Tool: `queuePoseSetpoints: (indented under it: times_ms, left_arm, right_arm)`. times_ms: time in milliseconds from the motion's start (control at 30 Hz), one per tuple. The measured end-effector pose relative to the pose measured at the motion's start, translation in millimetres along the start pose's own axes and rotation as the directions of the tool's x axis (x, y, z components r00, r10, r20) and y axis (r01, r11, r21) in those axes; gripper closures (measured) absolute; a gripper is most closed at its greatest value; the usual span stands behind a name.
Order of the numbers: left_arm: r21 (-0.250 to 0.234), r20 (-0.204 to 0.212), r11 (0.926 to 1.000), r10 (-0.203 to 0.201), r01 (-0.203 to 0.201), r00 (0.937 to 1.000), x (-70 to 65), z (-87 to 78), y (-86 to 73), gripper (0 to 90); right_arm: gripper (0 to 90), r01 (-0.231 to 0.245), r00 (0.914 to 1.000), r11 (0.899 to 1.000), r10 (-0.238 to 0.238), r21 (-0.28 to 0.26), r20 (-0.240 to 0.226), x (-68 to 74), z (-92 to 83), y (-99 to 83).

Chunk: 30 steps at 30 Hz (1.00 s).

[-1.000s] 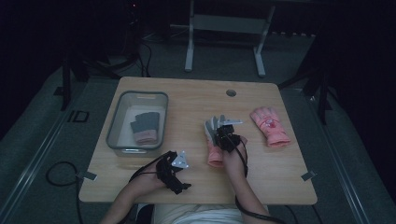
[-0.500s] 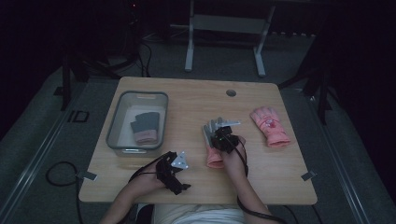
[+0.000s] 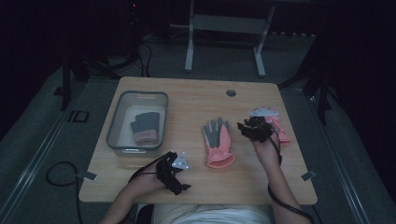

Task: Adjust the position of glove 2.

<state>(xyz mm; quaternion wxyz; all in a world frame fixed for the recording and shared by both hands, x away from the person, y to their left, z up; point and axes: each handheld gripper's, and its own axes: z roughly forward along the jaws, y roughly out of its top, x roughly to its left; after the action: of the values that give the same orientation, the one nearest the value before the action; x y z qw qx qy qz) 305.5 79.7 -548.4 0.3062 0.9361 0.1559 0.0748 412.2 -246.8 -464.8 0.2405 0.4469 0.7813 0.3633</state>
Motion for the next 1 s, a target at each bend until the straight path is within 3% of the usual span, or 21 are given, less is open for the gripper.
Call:
queuePoseSetpoints:
  times_ms: [100, 200, 300, 467, 633, 733, 1000]
  left_arm:
    - [0.007, -0.004, 1.0000, 0.007, -0.007, 1.0000, -1.3, 1.0, 0.3, 2.9]
    - [0.005, -0.001, 1.0000, 0.005, -0.005, 1.0000, -1.6, 1.0, 0.2, 2.9]
    - [0.000, -0.006, 1.0000, 0.005, -0.005, 1.0000, -0.6, 0.3, 0.2, 3.0]
    - [-0.013, -0.019, 0.9999, 0.004, -0.004, 0.9998, -0.9, 0.2, -0.3, 2.9]
    - [-0.011, -0.014, 0.9999, 0.002, -0.002, 0.9999, -0.8, 0.8, 0.2, 2.9]
    - [-0.011, -0.010, 0.9999, 0.002, -0.002, 0.9999, -0.7, 0.4, -0.2, 3.0]
    - [-0.012, -0.007, 0.9999, 0.000, 0.000, 1.0000, -0.3, -1.1, -2.0, 3.0]
  right_arm:
    - [62.5, 0.015, 0.9997, 1.000, -0.015, -0.017, 0.019, -29.9, -6.7, -3.8]
    - [61.8, 0.032, 0.9976, 0.999, -0.032, 0.013, 0.062, -57.8, -9.9, -11.9]
    - [60.5, 0.006, 0.9966, 1.000, -0.007, 0.018, 0.082, -85.1, -13.5, -18.8]
    - [56.6, 0.009, 0.9961, 0.999, -0.012, 0.039, 0.087, -113.2, -8.8, -24.8]
    - [53.5, 0.016, 0.9955, 0.998, -0.021, 0.062, 0.093, -124.0, 1.0, -26.7]
    - [50.3, 0.027, 0.9943, 0.996, -0.036, 0.088, 0.100, -131.0, 16.0, -28.4]
    - [46.0, 0.042, 0.9930, 0.986, -0.060, 0.163, 0.102, -133.1, 42.4, -42.6]
